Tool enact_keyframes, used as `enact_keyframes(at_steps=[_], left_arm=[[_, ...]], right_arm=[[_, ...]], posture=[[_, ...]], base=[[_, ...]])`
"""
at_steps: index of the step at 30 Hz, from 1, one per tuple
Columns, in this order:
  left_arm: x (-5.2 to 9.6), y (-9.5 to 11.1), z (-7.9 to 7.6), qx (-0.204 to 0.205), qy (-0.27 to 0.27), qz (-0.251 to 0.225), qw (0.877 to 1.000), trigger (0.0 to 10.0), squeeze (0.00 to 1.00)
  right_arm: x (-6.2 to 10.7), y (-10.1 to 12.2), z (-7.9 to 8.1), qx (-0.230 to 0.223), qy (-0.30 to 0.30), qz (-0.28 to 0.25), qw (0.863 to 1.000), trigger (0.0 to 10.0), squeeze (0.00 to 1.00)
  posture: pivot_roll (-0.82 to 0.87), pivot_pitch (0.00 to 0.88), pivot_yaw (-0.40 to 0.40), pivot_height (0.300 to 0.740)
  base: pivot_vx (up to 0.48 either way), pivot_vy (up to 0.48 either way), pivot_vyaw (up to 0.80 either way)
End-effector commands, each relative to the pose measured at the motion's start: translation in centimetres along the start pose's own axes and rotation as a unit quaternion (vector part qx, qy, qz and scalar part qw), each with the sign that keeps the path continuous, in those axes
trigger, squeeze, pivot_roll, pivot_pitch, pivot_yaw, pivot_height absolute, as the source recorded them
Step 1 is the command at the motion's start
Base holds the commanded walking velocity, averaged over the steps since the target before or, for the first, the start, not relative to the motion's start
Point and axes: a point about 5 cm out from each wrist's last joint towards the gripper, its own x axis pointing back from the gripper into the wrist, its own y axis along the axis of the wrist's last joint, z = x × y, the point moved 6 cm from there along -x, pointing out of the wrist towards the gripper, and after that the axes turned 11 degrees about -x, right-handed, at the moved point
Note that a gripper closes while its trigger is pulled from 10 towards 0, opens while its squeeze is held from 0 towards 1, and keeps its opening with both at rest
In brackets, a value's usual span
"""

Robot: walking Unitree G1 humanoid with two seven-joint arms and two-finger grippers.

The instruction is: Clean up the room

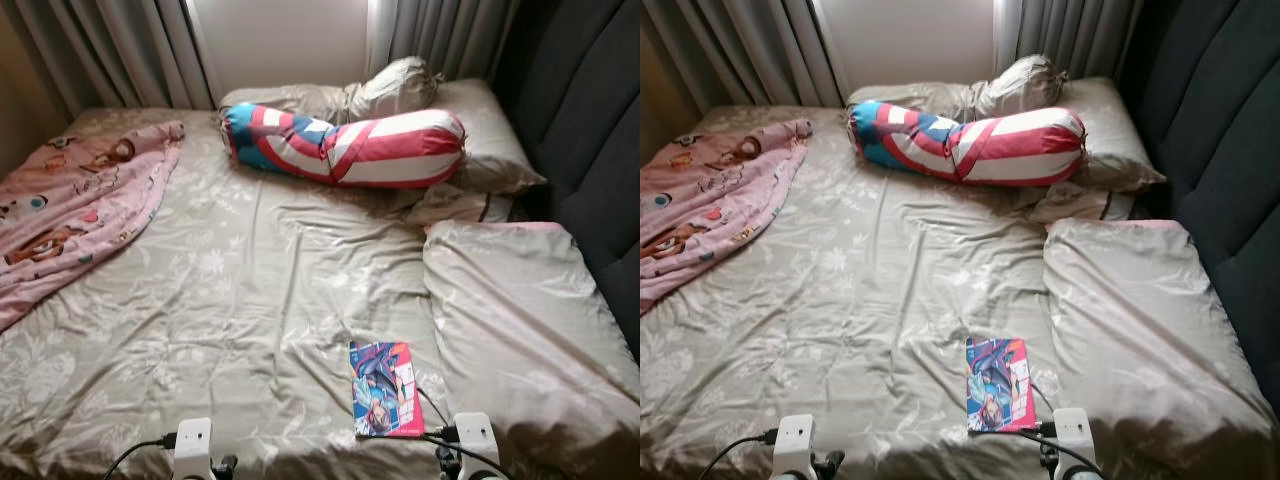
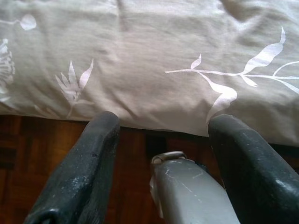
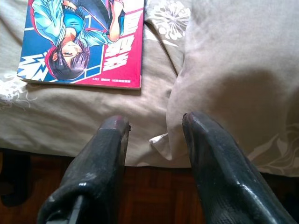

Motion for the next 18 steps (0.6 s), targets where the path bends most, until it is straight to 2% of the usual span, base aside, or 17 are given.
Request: enact_keyframes(at_steps=[1,7,12,18], left_arm=[[0.1,-1.0,0.2,0.002,0.001,0.018,1.0,10.0,0.0],[0.0,-0.3,0.4,0.0,0.005,0.008,1.0,10.0,0.0],[0.0,-0.3,0.4,-0.005,0.005,0.01,1.0,10.0,0.0],[-0.1,0.2,0.3,-0.008,0.002,0.004,1.0,10.0,0.0]], right_arm=[[0.2,-0.9,-0.5,-0.007,-0.009,0.016,1.0,10.0,0.0],[0.1,-0.9,0.1,-0.024,-0.01,0.014,1.0,10.0,0.0],[-0.1,-0.9,1.1,-0.034,-0.007,0.015,0.999,10.0,0.0],[-0.2,-0.5,1.6,-0.05,-0.013,0.012,0.999,10.0,0.0]], posture=[[0.01,0.064,-0.009,0.74],[0.01,0.114,0.005,0.74],[0.01,0.115,0.009,0.74],[0.01,0.113,0.01,0.74]], base=[[0.0,0.0,0.0],[0.0,0.0,0.0],[0.0,0.0,0.0],[0.0,0.0,0.0]])
